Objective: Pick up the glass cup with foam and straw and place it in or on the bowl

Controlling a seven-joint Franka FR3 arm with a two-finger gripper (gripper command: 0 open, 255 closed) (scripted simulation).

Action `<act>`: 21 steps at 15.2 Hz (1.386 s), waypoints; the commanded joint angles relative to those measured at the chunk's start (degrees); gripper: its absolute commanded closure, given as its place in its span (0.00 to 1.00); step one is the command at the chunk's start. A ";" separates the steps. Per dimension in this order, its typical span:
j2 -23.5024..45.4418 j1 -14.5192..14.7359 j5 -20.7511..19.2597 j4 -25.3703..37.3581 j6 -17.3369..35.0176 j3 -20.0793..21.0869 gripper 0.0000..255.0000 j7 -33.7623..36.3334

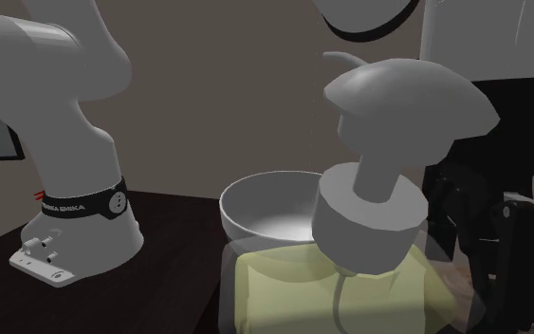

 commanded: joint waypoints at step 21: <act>-5.75 0.23 -1.66 2.89 -8.49 -0.02 1.00 0.83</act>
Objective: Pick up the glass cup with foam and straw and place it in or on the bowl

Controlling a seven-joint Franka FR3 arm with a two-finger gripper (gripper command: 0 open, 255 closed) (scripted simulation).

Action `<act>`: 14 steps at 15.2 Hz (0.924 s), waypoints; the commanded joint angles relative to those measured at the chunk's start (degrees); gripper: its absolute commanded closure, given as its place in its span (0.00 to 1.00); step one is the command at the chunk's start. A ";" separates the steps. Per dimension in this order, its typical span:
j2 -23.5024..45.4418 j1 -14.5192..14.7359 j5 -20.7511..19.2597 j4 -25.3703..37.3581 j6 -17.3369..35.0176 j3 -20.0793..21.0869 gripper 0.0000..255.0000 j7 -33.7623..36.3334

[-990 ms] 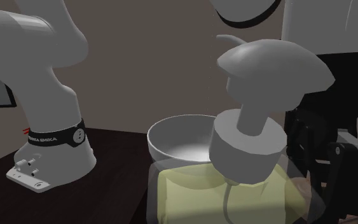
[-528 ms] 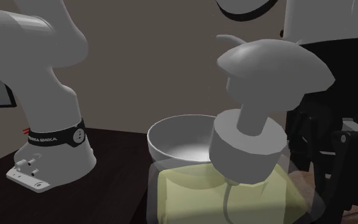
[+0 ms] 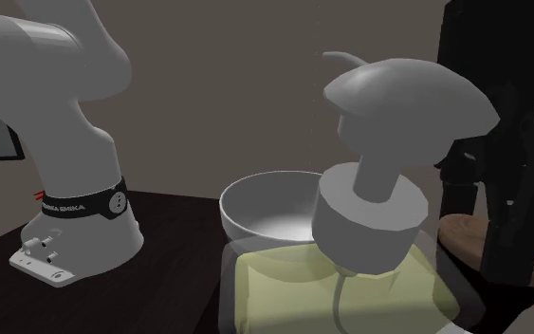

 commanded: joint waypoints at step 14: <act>-5.71 0.17 -1.10 6.16 -11.74 0.40 1.00 0.33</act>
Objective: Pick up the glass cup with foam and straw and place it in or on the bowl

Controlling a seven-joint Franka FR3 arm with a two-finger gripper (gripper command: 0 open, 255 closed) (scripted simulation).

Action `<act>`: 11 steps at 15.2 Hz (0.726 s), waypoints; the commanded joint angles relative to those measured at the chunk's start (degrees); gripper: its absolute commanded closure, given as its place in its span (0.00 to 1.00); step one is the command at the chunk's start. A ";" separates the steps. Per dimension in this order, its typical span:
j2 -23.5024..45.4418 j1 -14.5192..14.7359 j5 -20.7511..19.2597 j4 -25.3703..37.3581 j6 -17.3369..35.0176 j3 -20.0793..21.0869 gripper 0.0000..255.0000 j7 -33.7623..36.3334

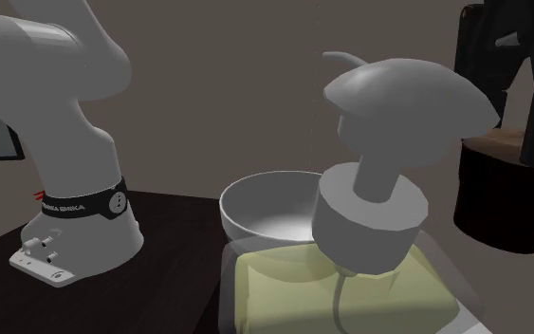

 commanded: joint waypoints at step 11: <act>-12.17 1.11 -2.54 -6.46 -5.96 3.31 1.00 5.42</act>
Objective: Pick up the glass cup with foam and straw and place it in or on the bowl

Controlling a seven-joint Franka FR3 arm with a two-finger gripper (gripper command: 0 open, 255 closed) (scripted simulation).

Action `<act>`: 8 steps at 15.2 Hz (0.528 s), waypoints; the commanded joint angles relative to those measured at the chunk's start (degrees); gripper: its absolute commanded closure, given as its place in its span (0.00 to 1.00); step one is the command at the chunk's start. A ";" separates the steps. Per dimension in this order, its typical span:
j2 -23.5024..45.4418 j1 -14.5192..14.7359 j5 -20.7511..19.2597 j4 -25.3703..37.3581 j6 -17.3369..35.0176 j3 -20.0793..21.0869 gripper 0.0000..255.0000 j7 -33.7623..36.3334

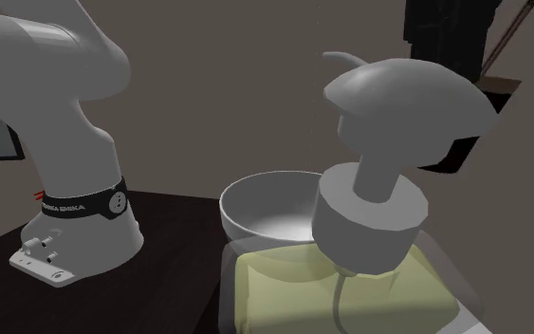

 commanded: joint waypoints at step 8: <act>-19.13 1.82 -0.42 -15.24 -4.75 6.95 1.00 9.01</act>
